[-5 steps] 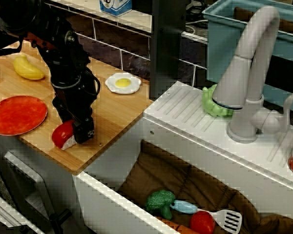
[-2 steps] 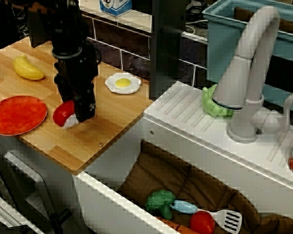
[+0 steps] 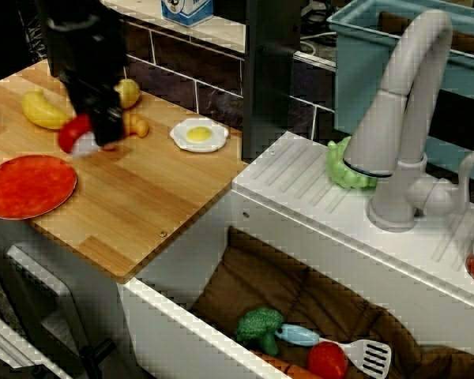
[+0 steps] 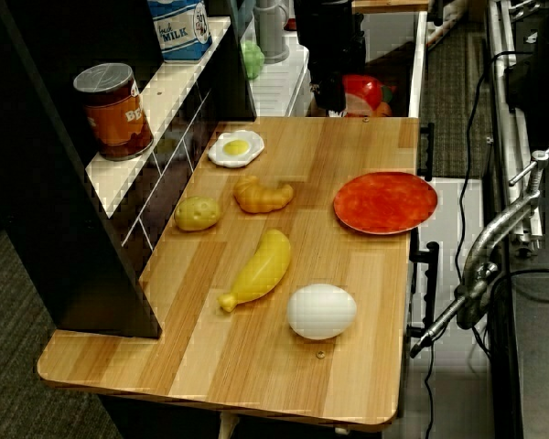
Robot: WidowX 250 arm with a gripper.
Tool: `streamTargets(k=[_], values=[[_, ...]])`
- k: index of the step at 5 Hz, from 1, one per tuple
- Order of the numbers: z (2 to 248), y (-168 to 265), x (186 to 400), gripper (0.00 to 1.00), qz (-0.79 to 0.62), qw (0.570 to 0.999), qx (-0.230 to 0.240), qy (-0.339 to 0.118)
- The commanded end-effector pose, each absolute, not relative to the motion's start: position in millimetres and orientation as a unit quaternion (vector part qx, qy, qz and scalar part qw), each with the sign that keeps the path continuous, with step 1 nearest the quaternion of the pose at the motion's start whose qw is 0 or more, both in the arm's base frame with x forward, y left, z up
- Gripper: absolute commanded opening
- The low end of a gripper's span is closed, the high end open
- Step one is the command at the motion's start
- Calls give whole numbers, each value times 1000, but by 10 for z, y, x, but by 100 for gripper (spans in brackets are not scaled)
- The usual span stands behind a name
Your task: Put sushi on plate
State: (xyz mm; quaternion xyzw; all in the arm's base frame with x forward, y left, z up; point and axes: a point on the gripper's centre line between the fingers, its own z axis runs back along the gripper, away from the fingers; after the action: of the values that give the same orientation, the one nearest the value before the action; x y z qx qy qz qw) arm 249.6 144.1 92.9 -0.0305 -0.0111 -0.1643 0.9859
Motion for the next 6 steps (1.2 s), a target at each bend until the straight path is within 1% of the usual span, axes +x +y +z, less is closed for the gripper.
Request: streamTargets(k=[1,2,3,4,5,6], values=[[921,1878,2412,0,-185,982,-33,-6],[858,1946,2361,0,-192,981,-37,-1],[795,1947,2315,0,-201,979,-31,3],[682,1999,2222,0,-216,976,-19,-6],[491,2026,2146,0,-232,972,12,-14],[438,2031,2159,0,-235,971,23,-23]])
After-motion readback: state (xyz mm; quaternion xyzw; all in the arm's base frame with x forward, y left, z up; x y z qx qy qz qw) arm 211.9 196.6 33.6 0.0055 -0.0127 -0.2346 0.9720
